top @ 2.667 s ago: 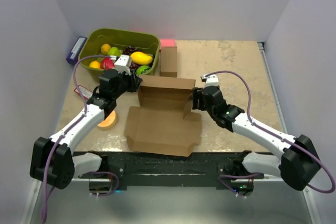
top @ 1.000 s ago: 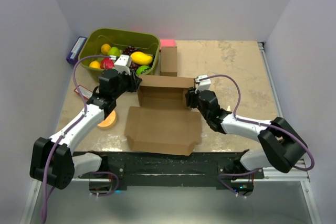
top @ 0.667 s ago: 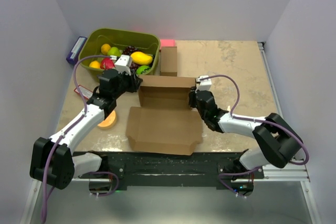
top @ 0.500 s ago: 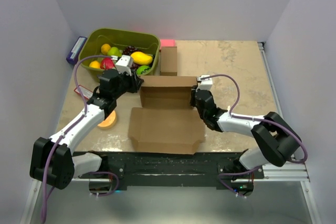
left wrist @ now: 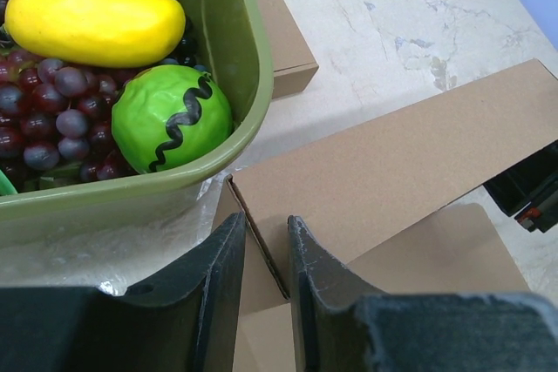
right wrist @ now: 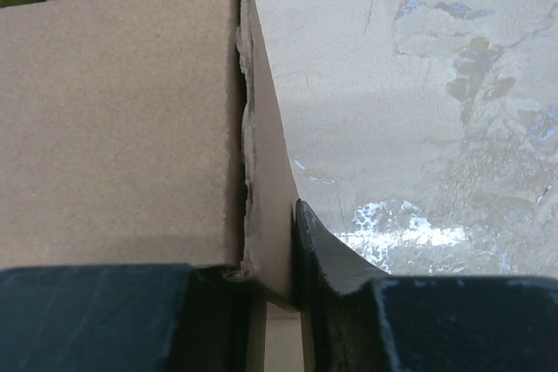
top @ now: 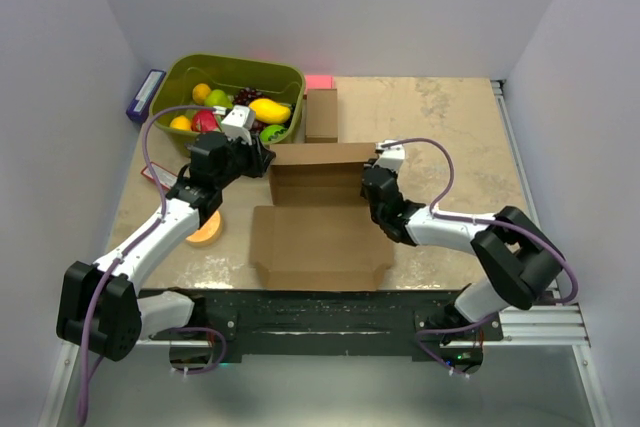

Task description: Fold the paper box

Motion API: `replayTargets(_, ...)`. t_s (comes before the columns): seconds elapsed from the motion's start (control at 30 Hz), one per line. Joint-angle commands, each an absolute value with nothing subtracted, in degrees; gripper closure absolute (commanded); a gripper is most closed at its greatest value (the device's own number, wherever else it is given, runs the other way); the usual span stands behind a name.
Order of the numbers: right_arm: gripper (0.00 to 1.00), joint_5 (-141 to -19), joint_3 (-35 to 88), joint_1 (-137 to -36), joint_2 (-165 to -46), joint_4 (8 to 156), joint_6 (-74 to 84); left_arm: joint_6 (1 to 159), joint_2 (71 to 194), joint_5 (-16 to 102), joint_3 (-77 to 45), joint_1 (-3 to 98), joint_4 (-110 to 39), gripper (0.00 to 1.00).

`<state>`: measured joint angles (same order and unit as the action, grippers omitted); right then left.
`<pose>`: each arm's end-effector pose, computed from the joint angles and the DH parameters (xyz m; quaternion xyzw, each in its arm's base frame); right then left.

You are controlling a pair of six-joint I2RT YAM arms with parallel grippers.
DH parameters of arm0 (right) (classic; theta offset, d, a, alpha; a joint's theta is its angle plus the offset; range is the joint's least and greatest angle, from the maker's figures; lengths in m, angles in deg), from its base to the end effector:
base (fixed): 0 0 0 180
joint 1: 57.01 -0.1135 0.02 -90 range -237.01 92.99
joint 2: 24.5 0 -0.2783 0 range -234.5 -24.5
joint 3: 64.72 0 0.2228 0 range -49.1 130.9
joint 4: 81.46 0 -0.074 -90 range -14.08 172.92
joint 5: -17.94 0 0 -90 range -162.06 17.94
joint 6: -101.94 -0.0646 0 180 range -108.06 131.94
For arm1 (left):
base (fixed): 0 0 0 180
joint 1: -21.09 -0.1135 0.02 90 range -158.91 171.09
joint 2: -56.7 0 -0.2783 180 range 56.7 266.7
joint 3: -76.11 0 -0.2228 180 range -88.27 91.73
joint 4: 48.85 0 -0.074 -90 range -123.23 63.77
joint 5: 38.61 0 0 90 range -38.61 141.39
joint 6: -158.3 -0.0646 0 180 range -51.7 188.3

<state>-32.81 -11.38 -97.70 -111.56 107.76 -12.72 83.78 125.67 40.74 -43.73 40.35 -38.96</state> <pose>0.2571 0.1671 0.2163 0.0695 0.8098 0.0373 0.5814 0.2515 -0.1005 0.2951 0.0807 0.8069 -0.2452 0.5313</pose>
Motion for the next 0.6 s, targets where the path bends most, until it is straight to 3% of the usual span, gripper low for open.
replayTargets(0.0,1.00,-23.6,-9.6,-97.5,-114.1,98.9,-18.3,83.3,126.0,40.2,-44.2,40.7,-34.7,0.70)
replayTargets(0.57,1.00,-10.3,-0.7,-101.3,-121.3,74.6,-36.5,83.4,125.3,40.3,-44.5,41.6,-34.8,0.71)
